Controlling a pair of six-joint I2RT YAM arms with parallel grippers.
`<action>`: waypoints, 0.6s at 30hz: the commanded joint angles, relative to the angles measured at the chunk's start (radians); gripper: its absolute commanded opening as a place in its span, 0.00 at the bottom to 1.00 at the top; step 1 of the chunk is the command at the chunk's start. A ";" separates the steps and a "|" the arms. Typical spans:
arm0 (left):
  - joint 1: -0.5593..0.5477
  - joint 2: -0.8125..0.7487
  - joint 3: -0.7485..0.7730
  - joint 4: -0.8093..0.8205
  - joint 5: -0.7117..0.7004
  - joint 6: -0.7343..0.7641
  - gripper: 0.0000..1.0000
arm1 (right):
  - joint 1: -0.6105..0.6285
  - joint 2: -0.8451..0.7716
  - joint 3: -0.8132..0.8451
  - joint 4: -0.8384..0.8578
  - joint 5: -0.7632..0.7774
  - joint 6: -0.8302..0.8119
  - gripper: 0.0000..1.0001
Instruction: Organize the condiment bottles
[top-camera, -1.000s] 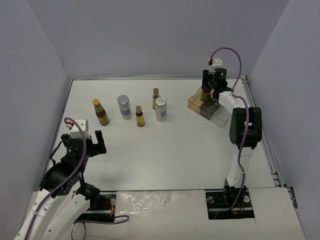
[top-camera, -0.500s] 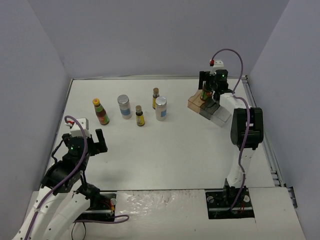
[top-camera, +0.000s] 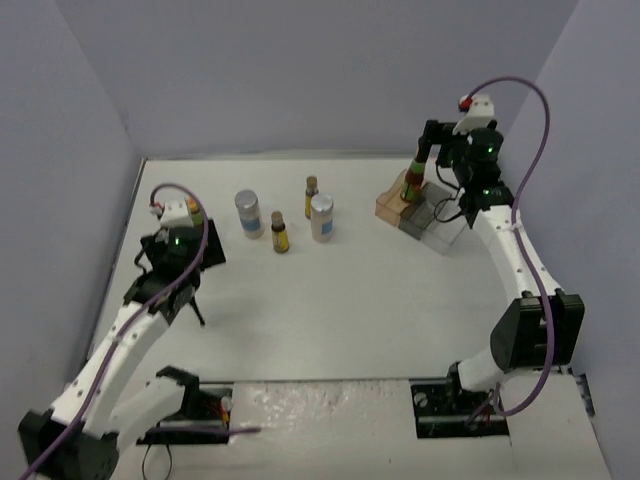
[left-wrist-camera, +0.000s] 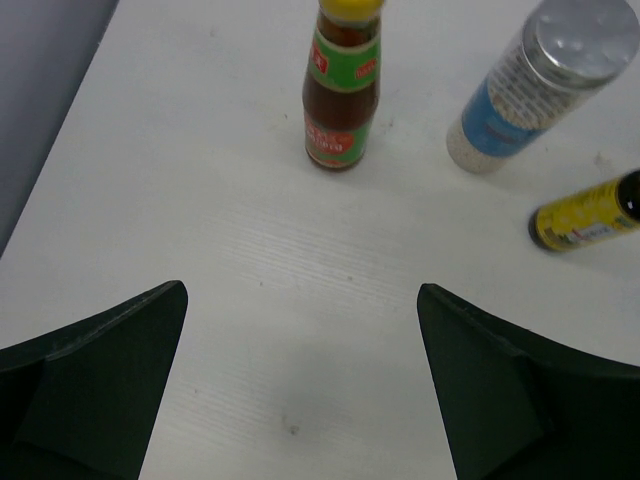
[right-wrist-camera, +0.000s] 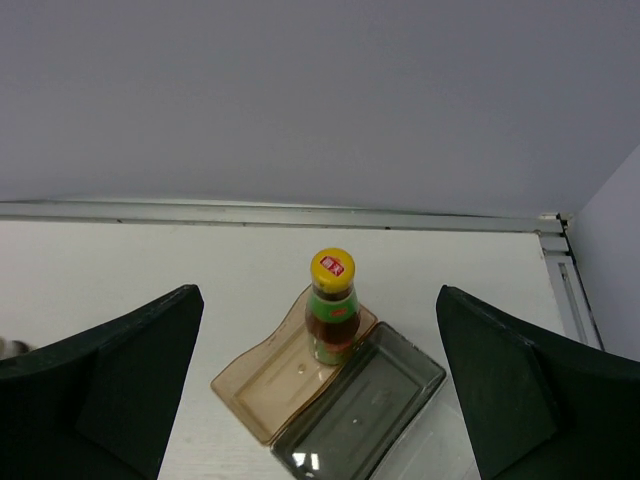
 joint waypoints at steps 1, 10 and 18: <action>0.127 0.134 0.074 0.279 0.030 0.050 0.97 | 0.019 -0.181 -0.112 0.006 -0.035 0.105 1.00; 0.194 0.399 0.154 0.581 0.047 0.196 0.97 | 0.032 -0.378 -0.247 0.026 -0.180 0.192 1.00; 0.209 0.563 0.237 0.677 0.082 0.286 0.94 | 0.045 -0.472 -0.306 0.017 -0.224 0.166 1.00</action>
